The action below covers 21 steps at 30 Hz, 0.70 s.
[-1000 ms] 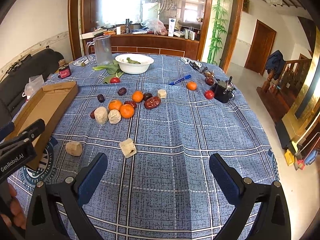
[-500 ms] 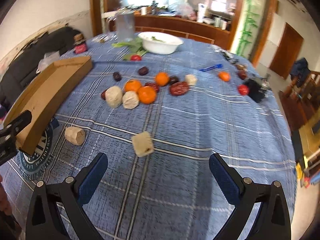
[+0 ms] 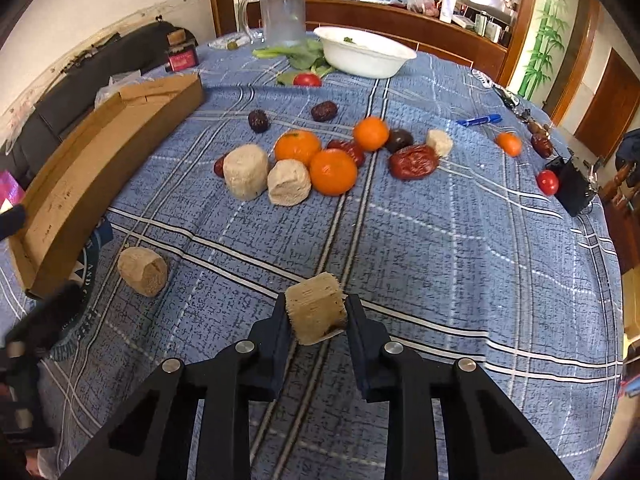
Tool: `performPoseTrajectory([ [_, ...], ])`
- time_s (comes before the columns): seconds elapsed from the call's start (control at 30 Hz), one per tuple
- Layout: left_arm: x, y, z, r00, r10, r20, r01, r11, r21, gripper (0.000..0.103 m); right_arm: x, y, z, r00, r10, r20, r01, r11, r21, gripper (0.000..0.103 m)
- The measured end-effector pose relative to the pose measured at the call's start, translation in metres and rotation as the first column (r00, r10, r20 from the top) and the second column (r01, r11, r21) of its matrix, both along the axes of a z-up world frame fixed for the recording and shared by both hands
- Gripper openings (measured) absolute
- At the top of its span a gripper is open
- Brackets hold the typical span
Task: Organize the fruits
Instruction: 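Grasp the beige cube pastry with the left gripper while the right grasps another pastry, then carry both pastries over the cardboard tray and open both grippers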
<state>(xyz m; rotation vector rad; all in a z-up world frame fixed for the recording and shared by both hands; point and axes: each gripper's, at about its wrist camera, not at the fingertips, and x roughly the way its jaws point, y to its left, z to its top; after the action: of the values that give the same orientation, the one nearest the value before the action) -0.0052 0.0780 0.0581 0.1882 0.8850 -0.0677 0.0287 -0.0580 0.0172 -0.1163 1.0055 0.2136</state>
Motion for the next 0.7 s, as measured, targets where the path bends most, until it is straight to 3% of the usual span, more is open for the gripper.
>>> performPoseTrajectory([
  [0.07, 0.010, -0.006, -0.008, 0.999, -0.004, -0.044, 0.003, 1.000, -0.026, 0.102, -0.003, -0.007, 0.004, 1.000, -0.009, 0.015, 0.009, 1.000, -0.011, 0.028],
  [0.1, 0.014, -0.009, -0.011, 0.998, -0.010, -0.064, 0.008, 0.999, -0.037, 0.095, -0.005, -0.012, 0.006, 1.000, -0.013, 0.023, 0.014, 1.000, -0.015, 0.028],
  [0.2, 0.026, -0.019, -0.026, 0.990, -0.034, -0.134, 0.027, 0.998, -0.058, 0.069, -0.008, -0.023, 0.008, 0.999, -0.028, 0.023, 0.029, 0.999, -0.019, 0.028],
  [0.23, 0.030, -0.020, -0.032, 0.987, -0.033, -0.158, 0.023, 0.998, -0.064, 0.054, -0.009, -0.027, 0.007, 0.999, -0.035, 0.021, 0.035, 0.999, -0.017, 0.028],
  [0.3, 0.037, -0.020, -0.044, 0.977, -0.033, -0.213, 0.011, 0.995, -0.103, 0.041, -0.012, -0.034, 0.005, 0.999, -0.045, 0.009, 0.045, 0.999, 0.000, 0.028],
  [0.33, 0.035, -0.018, -0.041, 0.983, -0.025, -0.183, 0.003, 0.993, -0.122, 0.030, -0.012, -0.035, 0.004, 0.999, -0.049, 0.007, 0.049, 0.999, 0.003, 0.028],
  [0.5, 0.035, -0.005, -0.040, 0.978, -0.038, -0.204, -0.008, 0.975, -0.221, 0.030, -0.017, -0.038, 0.002, 0.998, -0.056, 0.005, 0.056, 0.998, 0.027, 0.028],
  [0.7, 0.019, 0.003, -0.022, 0.985, -0.056, -0.162, 0.014, 0.967, -0.254, 0.030, -0.022, -0.031, 0.008, 0.998, -0.065, 0.019, 0.064, 0.996, 0.055, 0.028],
])
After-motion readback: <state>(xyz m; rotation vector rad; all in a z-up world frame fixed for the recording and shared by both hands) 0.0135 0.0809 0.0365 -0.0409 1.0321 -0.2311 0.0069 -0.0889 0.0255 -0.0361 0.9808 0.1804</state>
